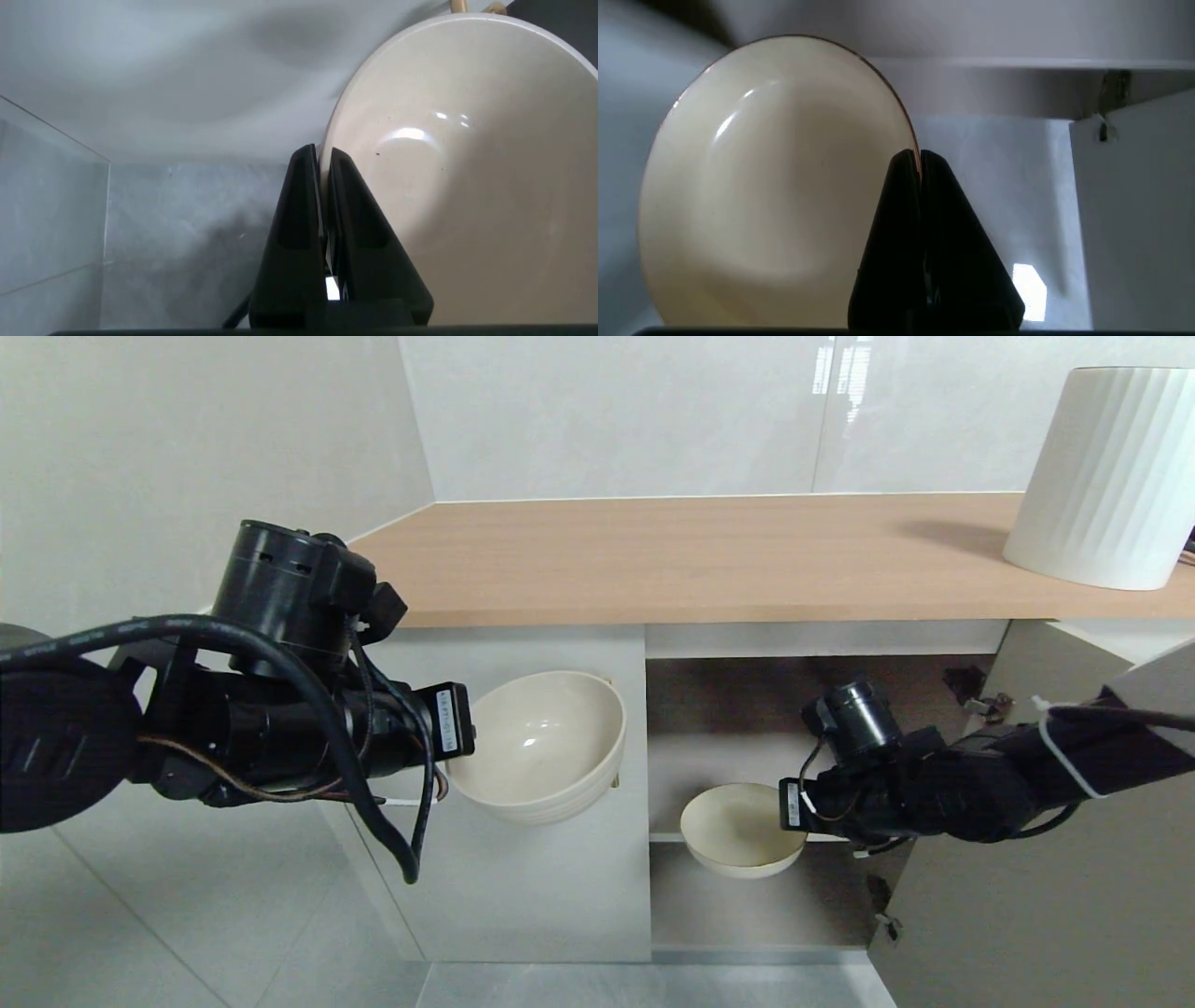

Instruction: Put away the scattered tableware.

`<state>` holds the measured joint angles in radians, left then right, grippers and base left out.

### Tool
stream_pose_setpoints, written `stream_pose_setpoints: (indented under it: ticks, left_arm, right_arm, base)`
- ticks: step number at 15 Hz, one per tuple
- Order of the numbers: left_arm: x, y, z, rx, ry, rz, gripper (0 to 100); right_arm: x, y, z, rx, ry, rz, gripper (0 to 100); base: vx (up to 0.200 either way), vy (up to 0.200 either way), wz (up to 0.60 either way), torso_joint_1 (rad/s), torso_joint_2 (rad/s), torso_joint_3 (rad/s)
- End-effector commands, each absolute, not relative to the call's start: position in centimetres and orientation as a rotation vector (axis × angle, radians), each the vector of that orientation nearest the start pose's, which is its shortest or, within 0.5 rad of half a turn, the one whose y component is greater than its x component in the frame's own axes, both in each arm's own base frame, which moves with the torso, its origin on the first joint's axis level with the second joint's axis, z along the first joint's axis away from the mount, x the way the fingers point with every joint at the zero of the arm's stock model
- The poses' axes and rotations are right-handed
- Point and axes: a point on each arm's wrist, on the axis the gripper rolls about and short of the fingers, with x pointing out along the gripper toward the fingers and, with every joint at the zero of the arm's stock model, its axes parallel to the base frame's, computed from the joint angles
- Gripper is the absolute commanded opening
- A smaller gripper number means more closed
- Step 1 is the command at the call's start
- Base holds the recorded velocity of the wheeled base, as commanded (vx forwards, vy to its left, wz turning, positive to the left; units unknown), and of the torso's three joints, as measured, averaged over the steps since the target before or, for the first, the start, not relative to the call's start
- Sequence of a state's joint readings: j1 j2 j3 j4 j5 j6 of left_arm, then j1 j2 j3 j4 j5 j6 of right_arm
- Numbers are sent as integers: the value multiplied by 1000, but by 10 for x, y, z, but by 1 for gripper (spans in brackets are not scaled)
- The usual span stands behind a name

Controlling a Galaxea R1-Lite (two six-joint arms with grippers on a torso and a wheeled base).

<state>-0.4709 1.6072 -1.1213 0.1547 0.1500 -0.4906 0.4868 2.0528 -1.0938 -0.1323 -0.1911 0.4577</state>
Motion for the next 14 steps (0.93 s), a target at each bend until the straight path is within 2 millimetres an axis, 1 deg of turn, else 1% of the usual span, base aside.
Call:
stream_pose_setpoints:
  ticks: [1,3,4,6,7,10,13,14]
  left_arm:
    - [254,-125,223,-274,672,-151,0]
    - [254,-125,223,-274,672,-151,0]
    - [254,-125,223,-274,674,-152,0]
    - [255,-126,222,-272,679,-151,0]
    - [256,-126,221,-271,681,-150,0]
    - [258,-128,217,-266,692,-145,0]
    - [258,-128,216,-265,695,-147,0]
    - [259,-129,215,-264,700,-146,0]
  right_arm:
    - [347,169,48,157,854,37,0]
    - [356,168,37,168,832,31,0]
    - [369,167,27,174,823,6,0]
    - [385,162,13,175,813,-42,0]
    - [388,161,12,177,807,-50,0]
    - [415,148,1,219,758,-156,0]
    - [423,147,-1,214,726,-200,0]
    - [428,143,-4,213,715,-224,0]
  base:
    - [0,0,0,0,0,0]
    - [0,0,0,0,0,0]
    - [0,0,0,0,0,0]
    - [0,0,0,0,0,0]
    - [0,0,0,0,0,0]
    - [0,0,0,0,0,0]
    - [0,0,0,0,0,0]
    - [0,0,0,0,0,0]
